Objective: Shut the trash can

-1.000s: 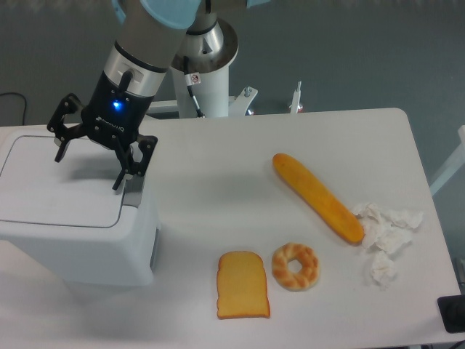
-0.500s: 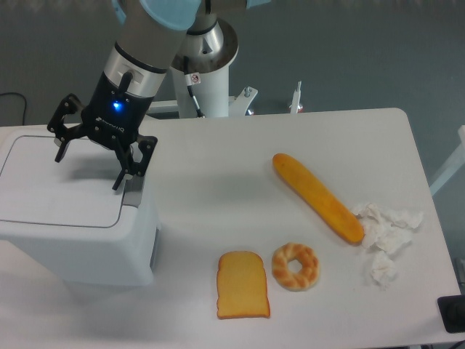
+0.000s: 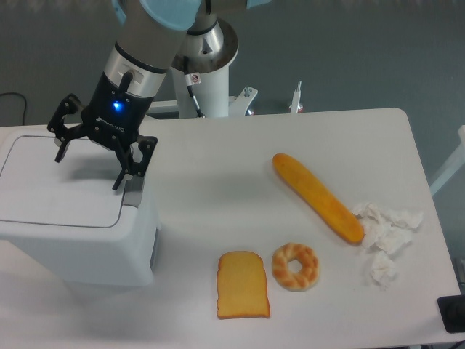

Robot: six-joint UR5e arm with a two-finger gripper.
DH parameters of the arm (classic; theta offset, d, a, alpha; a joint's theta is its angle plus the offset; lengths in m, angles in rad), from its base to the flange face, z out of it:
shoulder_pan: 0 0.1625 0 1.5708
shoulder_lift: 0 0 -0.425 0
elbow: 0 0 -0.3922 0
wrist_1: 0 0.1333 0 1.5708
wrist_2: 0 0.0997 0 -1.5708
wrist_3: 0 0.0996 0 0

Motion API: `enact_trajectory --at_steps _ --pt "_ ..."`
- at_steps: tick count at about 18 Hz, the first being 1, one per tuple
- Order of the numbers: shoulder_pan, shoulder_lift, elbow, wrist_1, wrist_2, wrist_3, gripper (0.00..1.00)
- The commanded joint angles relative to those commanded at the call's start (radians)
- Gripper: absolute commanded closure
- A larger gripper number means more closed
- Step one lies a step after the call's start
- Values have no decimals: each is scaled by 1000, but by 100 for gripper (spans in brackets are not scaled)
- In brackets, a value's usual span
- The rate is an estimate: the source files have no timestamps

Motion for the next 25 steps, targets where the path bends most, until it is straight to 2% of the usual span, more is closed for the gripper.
enact_trajectory --at_steps 16,25 --pt "5 2 0 0 -6 -2 0" --pt "38 8 12 -2 -40 -2 0"
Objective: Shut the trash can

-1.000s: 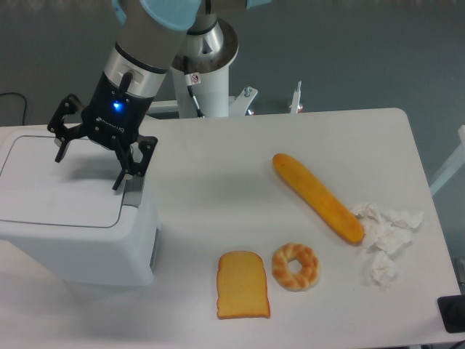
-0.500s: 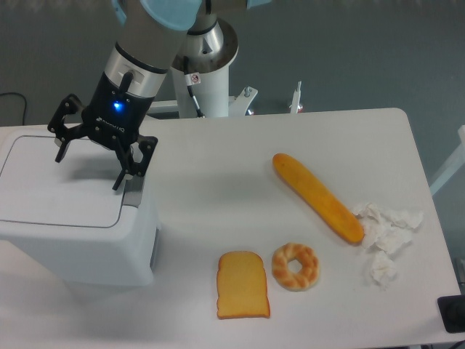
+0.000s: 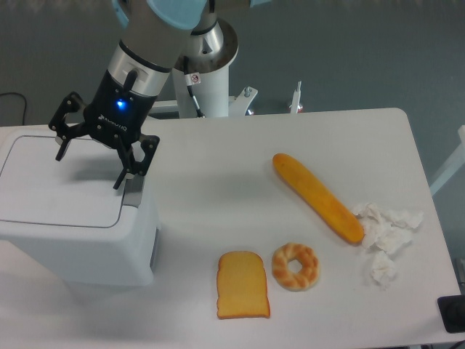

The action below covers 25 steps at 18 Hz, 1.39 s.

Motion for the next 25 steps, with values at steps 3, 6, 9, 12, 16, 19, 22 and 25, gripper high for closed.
enact_trajectory --at_steps 3,6,9,12,16,19,22,25 --pt "21 8 8 2 2 2 0" --pt "38 9 28 2 2 3 0" --pt "80 9 46 3 8 40 0" --pt "135 8 60 2 8 81 0" --pt "231 9 71 3 6 170 0" --pt "311 11 74 2 9 293 0" --pt "399 20 72 -2 26 399 0" --pt "460 25 71 -3 139 510 0"
